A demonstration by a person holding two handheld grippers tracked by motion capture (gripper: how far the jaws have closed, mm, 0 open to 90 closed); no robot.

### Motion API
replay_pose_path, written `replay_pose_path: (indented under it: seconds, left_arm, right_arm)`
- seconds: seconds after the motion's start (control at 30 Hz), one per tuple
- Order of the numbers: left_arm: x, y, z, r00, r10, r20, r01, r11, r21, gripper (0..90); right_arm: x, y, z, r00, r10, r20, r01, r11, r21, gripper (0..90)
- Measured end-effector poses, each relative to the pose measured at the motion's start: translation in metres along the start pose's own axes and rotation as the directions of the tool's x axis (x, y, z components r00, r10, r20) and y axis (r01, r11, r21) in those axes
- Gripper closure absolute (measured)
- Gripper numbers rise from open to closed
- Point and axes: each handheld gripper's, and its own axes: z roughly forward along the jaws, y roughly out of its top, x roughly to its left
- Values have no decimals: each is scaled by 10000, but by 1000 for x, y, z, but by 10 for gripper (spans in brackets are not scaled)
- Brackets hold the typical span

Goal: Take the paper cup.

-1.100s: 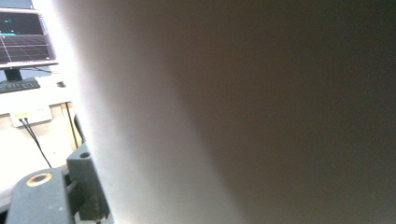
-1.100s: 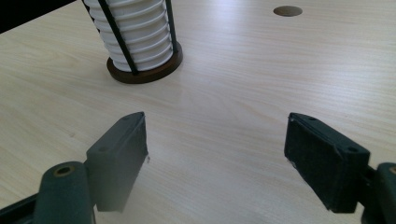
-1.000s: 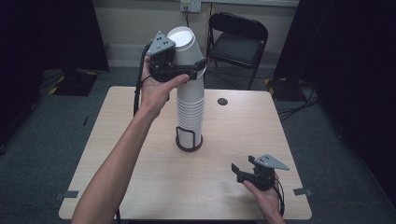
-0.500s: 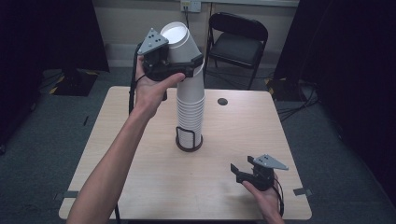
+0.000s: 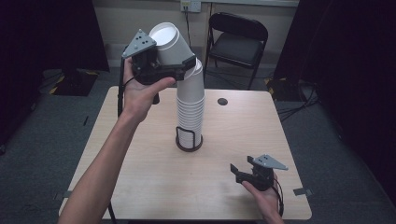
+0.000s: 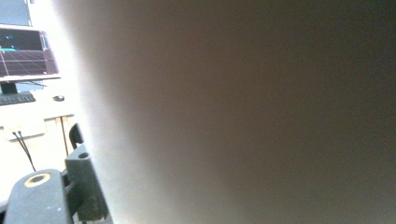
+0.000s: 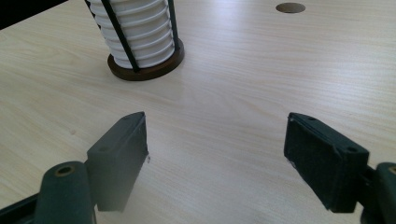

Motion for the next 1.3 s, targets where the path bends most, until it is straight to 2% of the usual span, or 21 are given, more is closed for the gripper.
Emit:
replay_pose_path:
  seconds: [0.03,0.13,0.33,0.4,0.47,0.5,0.57,0.63,0.7,0.77,0.87,0.97,1.07,1.17,1.3]
  left_arm:
    - [-1,0,-2,9999,-83,-88,83,10000,51,125]
    - [-4,-2,-7,9994,-326,90,326,9995,60,125]
    - [-10,-6,-18,9993,-327,184,324,9993,160,125]
    - [-13,-6,-22,9994,-240,248,233,9994,265,125]
    - [-19,-6,-28,10000,53,80,-55,9997,245,126]
    - [-23,-6,-32,9997,154,174,-157,9997,169,125]
    - [-29,-6,-37,9988,107,487,-117,9997,202,125]
    - [-33,-7,-39,9989,237,403,-247,9994,261,125]
    - [-36,-10,-41,9985,188,516,-202,9995,263,125]
    - [-39,-14,-41,9979,273,589,-295,9989,375,125]
    - [-41,-23,-40,9967,80,802,-124,9984,544,125]
    - [-43,-34,-38,9971,46,755,-92,9981,615,125]
    - [-47,-43,-37,9963,-268,812,203,9967,789,125]
    - [-55,-51,-38,9956,-131,929,49,9962,872,125]
    - [-63,-64,-36,9924,-302,1192,171,9939,1088,125]
  right_arm:
    - [0,0,0,10000,4,3,-4,10000,1,211]
    - [0,0,1,10000,13,-7,-13,10000,15,211]
    - [1,0,0,10000,9,-9,-9,10000,-9,212]
    - [1,0,0,10000,19,-13,-19,10000,-8,212]
    - [1,0,0,10000,6,-13,-6,10000,1,212]
    - [1,0,0,10000,4,-39,-4,10000,-7,213]
    - [2,0,0,10000,-6,-27,6,10000,16,212]
    - [2,0,1,10000,-35,-33,35,10000,0,213]
    - [3,0,1,10000,-21,-58,21,10000,-19,213]
    - [3,0,0,10000,-49,-39,49,10000,-13,213]
    - [3,0,0,10000,-29,-24,29,10000,-37,213]
    - [3,0,0,10000,-38,-43,38,10000,-18,214]
    - [3,0,0,9999,-118,8,118,9999,-103,216]
    - [4,0,-1,9998,-200,-34,200,9996,-194,217]
    - [6,0,-1,9997,-179,-134,176,9996,-218,217]
